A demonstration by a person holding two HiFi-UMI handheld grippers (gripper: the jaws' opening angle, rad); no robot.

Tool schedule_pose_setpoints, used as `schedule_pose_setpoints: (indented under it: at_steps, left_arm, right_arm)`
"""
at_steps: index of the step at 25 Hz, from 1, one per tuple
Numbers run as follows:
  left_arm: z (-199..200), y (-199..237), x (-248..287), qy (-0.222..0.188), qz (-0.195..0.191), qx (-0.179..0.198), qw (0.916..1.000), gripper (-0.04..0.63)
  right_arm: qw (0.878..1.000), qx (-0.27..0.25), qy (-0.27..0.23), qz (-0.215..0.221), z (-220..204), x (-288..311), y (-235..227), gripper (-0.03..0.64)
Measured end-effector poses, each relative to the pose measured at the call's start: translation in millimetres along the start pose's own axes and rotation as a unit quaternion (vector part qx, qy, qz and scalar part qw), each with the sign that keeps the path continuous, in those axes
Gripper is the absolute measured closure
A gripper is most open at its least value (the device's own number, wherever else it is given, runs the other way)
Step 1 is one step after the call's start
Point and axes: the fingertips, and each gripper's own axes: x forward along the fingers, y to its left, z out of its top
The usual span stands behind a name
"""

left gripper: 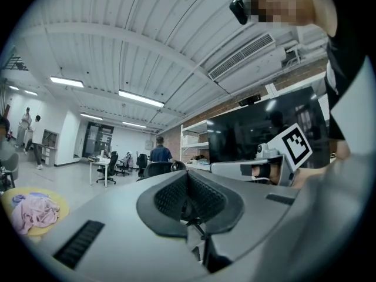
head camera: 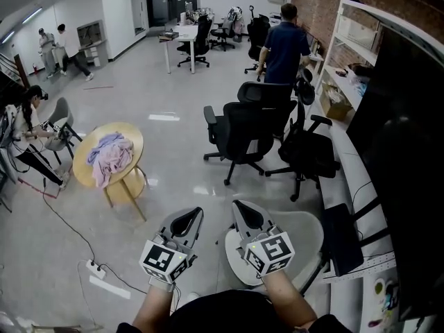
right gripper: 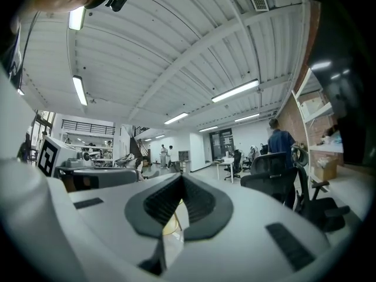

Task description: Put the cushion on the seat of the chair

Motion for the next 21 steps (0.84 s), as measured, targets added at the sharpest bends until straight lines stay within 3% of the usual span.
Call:
schedule_pose_setpoints:
  at_steps: [21]
  left_arm:
    - [-2, 10, -5, 0.005, 0.006, 0.004, 1.0000, 0.583]
  right_arm:
    - [1.000, 0.010, 0.009, -0.006, -9, 6, -3, 0.609]
